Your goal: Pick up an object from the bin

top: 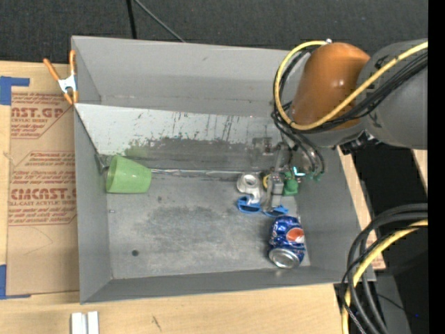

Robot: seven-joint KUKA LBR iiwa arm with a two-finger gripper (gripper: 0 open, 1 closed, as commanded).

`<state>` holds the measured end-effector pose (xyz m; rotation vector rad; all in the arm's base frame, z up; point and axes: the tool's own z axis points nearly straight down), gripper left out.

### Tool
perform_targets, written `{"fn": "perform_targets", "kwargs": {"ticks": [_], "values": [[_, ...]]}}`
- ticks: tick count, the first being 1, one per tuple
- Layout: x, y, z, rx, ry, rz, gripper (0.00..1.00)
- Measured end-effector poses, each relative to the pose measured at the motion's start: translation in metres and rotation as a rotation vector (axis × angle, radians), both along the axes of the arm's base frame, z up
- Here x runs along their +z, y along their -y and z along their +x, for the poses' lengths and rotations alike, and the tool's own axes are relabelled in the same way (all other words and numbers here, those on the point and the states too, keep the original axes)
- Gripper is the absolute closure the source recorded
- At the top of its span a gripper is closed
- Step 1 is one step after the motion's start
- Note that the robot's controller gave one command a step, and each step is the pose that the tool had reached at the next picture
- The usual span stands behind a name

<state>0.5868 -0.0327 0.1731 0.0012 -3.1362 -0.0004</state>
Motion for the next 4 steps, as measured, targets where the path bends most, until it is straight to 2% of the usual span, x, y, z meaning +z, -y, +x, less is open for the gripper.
{"fn": "perform_targets", "kwargs": {"ticks": [1,2,4], "values": [[-0.105,0.078,-0.023,0.069,0.002,0.002,0.00],[-0.096,0.081,-0.063,-0.107,0.047,-0.006,0.00],[-0.088,0.085,-0.080,-0.084,0.090,-0.013,0.00]]}}
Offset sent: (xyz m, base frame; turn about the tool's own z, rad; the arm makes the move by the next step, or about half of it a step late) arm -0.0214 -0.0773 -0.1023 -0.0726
